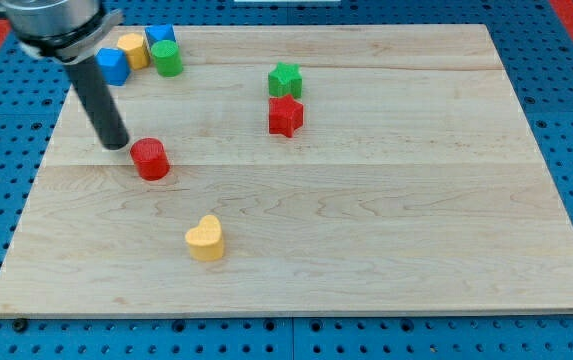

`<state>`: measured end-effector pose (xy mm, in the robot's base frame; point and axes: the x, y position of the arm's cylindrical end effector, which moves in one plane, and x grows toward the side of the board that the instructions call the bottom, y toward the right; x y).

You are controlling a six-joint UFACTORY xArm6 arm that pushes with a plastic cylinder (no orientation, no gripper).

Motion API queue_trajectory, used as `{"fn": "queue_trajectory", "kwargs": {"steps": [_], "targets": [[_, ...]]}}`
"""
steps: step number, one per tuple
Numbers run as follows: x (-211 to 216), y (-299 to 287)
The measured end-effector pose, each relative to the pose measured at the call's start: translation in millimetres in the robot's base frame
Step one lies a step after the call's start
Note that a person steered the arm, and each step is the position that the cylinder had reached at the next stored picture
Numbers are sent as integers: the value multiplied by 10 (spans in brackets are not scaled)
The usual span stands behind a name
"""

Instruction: Place the green circle towards the top left of the red star

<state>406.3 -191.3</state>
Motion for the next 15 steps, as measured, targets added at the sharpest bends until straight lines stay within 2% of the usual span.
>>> {"fn": "queue_trajectory", "kwargs": {"steps": [2,3,4,5,6,7,8,11,12,13,15], "targets": [[254,287],[261,599],[102,539],[-532,477],[-1354,688],[-1992,839],[-2039,453],[-1246,297],[-1560,45],[-1418,-147],[-892,342]]}}
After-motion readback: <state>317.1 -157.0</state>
